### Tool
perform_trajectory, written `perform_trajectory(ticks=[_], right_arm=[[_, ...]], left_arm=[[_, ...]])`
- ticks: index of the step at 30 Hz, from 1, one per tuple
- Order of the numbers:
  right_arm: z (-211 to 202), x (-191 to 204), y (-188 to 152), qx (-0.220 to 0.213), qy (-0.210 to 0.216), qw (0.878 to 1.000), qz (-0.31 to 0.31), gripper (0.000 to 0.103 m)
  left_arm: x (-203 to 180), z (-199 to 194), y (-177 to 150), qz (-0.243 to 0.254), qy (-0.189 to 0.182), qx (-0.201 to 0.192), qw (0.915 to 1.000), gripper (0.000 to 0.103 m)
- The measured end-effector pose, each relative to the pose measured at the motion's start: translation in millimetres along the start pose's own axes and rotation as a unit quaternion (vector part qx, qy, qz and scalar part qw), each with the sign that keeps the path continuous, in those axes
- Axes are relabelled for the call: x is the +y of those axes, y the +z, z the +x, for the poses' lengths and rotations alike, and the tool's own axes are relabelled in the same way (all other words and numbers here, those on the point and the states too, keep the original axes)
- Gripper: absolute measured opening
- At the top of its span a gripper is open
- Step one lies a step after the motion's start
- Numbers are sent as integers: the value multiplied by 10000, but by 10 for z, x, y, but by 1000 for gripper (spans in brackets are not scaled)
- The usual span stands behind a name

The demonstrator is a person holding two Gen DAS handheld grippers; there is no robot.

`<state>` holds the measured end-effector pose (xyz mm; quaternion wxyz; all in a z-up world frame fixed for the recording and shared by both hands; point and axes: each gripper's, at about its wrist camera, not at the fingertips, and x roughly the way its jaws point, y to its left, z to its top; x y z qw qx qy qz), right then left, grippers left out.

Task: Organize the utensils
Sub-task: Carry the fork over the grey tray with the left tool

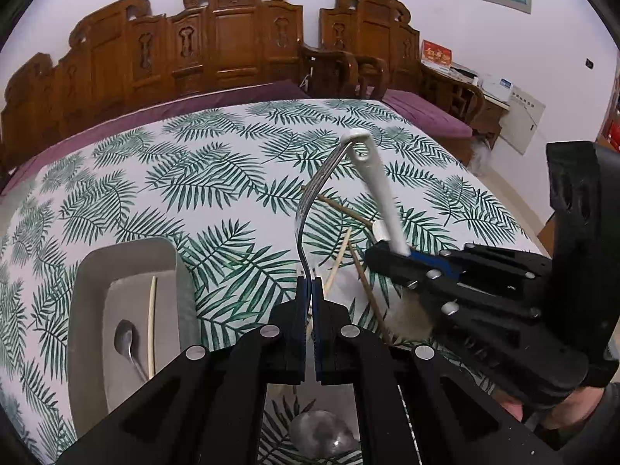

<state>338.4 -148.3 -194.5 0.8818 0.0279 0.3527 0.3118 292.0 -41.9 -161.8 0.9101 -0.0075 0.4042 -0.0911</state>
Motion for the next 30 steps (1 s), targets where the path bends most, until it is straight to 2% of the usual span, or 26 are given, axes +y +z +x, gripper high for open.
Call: perform_trajectory(ticks=[14,22,30], right_arm=[[-115,-101,46,-157,-91,9996,194,5],[-200,65,73,-259,-9,9996,83,5],[-248,315,37,-276,127,9994,-151,5]], left_arm=[[143,-196,52,-133,125,-186,9997,1],[290,-587,101,-173,156,-407,9989,1],[563,-896,-77,-240,385,-403,9982,1]])
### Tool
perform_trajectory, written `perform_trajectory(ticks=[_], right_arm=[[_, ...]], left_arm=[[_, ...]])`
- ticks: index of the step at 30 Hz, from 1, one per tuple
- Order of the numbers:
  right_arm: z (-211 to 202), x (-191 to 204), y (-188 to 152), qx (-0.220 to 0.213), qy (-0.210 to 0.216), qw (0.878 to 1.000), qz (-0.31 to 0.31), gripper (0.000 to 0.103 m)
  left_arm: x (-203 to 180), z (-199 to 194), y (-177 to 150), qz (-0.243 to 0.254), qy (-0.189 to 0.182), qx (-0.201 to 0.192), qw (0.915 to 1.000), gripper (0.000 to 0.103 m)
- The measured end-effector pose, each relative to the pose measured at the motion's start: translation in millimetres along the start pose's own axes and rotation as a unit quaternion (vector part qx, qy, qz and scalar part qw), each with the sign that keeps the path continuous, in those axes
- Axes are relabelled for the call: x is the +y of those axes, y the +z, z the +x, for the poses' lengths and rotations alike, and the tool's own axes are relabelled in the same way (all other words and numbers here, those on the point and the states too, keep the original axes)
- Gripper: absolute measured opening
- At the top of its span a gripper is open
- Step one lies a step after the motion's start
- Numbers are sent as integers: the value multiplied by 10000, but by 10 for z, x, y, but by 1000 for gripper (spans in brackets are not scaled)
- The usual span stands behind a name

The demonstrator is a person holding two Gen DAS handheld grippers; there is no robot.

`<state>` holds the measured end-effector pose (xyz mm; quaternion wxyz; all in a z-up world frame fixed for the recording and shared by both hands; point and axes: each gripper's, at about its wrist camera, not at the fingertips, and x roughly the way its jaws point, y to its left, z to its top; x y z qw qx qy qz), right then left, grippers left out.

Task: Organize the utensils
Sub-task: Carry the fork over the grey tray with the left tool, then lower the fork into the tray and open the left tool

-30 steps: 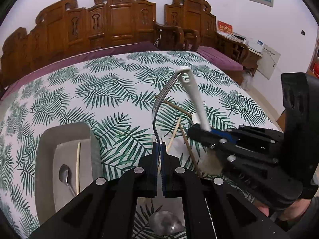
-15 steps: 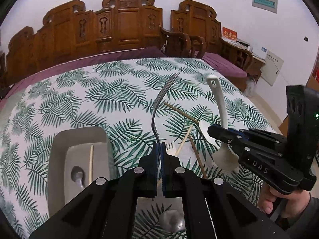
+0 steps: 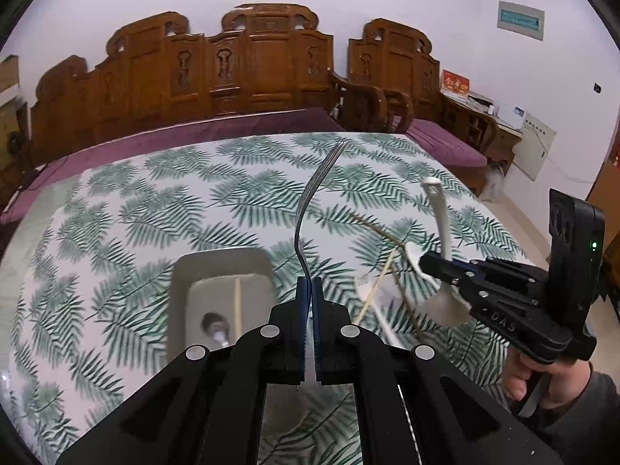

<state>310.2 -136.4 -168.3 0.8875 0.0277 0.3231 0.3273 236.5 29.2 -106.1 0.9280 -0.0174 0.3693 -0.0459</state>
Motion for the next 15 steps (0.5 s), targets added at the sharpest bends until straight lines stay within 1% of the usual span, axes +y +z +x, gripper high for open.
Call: perform_trajectory(ticks=[3,6,10,13,15], right_arm=[[21,33,-24,61,30,10000,-34,5],[36,59,-32,88,67,9999,-31,5],[47,85,-40,116,99,9999,-57,5],[79,49,-48,173,113,9998,-6,5],[94,19,-46,203,121,9997,35,5]], left_arm=[[149,-42,-67,-26,147,93,9998,1],[275,23,-116,-81,269,275,9992,1],[397,282,-221,-77,435,682,9967,1],[417,465,-264,-13,490,905,9947,1],[432,556,-284,16,535,983,9937,1]])
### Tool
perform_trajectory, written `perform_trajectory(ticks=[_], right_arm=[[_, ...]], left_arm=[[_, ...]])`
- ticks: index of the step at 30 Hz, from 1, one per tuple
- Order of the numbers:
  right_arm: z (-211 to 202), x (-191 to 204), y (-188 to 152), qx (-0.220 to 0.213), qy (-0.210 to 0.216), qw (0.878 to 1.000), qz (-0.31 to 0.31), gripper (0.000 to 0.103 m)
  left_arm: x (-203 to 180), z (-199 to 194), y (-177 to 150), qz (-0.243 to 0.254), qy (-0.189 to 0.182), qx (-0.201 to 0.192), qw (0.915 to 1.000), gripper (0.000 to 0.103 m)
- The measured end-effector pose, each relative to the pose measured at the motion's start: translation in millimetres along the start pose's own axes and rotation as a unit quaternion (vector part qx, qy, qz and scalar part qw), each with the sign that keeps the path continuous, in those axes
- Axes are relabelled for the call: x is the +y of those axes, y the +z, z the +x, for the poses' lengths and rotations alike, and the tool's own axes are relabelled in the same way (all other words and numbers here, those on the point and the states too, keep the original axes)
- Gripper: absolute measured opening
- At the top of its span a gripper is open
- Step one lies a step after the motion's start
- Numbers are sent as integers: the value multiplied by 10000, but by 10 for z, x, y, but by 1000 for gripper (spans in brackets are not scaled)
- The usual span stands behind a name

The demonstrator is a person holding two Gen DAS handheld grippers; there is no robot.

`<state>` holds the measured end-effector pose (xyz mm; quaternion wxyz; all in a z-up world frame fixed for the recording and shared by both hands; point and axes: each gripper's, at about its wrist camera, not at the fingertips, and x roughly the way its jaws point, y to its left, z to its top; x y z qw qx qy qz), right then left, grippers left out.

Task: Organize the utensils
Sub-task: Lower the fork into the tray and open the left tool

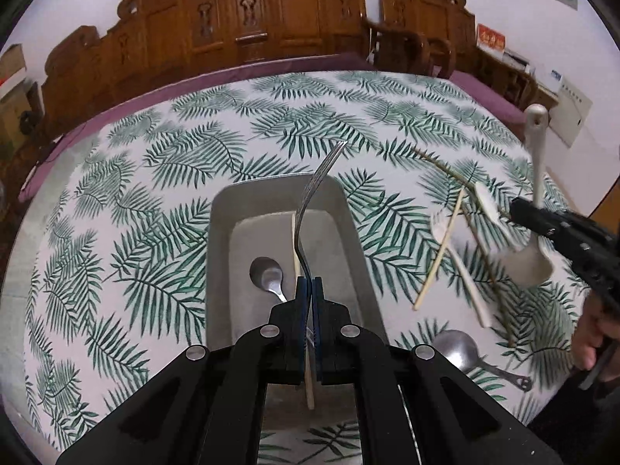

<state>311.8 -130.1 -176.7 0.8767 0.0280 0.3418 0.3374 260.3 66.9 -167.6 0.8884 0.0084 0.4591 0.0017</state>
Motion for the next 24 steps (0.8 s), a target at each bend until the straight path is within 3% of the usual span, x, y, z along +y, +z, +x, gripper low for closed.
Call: perform_trajectory(ticks=[6,17,24], right_arm=[[32,-44,-9,69,46,9999,90,5],[34,78,-7,147,84,9997,187,5],[43,530,243,62,420,9990,131,5]], left_arm=[[56,172,-22,-140,-26,114,9998,1],[171,4,-72,-225,-201,-251,9992,2],[335,-220,-87,-286,-215,-578,9977,2]])
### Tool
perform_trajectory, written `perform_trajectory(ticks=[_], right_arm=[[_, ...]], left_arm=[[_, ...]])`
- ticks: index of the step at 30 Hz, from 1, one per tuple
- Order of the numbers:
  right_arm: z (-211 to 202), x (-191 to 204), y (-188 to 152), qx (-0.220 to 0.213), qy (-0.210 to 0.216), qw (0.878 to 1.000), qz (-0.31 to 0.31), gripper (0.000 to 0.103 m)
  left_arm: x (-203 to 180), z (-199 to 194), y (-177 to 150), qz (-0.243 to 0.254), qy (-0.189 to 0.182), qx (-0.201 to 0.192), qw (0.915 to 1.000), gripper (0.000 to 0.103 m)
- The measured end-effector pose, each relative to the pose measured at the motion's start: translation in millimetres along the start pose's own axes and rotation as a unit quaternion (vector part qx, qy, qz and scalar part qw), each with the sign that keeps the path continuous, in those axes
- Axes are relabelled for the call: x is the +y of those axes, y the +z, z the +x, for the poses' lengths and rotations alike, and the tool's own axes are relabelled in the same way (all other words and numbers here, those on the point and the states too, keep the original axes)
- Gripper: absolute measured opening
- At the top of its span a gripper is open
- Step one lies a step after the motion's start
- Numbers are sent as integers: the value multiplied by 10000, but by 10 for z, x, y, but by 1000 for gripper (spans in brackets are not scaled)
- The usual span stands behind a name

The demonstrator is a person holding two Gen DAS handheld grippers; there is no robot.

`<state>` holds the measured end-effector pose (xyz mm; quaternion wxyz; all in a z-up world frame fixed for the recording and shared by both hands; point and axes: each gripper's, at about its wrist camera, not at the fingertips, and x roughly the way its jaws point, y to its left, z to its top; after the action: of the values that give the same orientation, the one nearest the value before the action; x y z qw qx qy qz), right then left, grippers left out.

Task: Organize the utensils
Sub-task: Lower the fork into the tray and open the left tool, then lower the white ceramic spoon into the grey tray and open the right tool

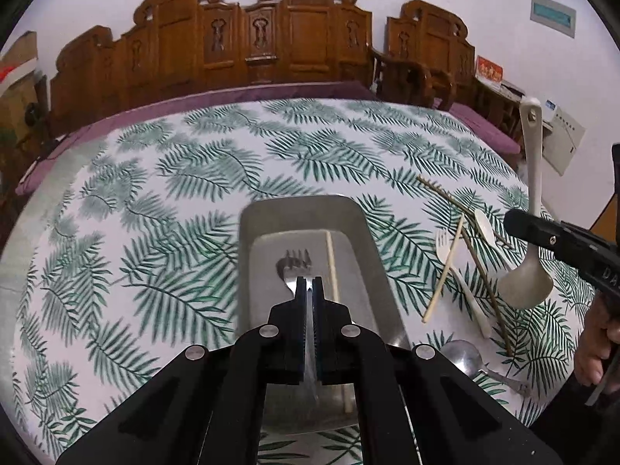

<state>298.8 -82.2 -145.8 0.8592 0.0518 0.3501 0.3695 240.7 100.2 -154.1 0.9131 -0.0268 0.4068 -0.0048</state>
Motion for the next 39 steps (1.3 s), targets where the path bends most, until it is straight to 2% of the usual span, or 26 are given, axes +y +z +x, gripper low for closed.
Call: perform_trajectory(ticks=[5,14,20,21,25,30,33,39], right_arm=[[206,320,164,5,427,9989,207,5],[770,651,110,511,974,9915,702,5],[1115,482,-61,1004,639,9881,978,6],[1150,455,-72,1039,547,9883,976,9],[1142,394,-62,959,262,9917,816,10],[1005,312,-15,810,119,9951,548,13],[924,304,41,747,140,9964,377,13],[996,360,92,899,237,9956,137,13]], left_arm=[[216,-127,1,-140,124,-191,9996,3],[576,-263,-27,-378,344,-333,9981,4],[614,-279,-38,-421,334,-346,9980,4],[600,-278,-39,-404,333,-351,9980,4],[536,-262,-42,-338,304,-332,9984,4],[415,-246,-30,-236,245,-328,9989,6],[330,-241,-28,-168,195,-342,9991,7],[233,-230,-32,-74,164,-357,9992,7]])
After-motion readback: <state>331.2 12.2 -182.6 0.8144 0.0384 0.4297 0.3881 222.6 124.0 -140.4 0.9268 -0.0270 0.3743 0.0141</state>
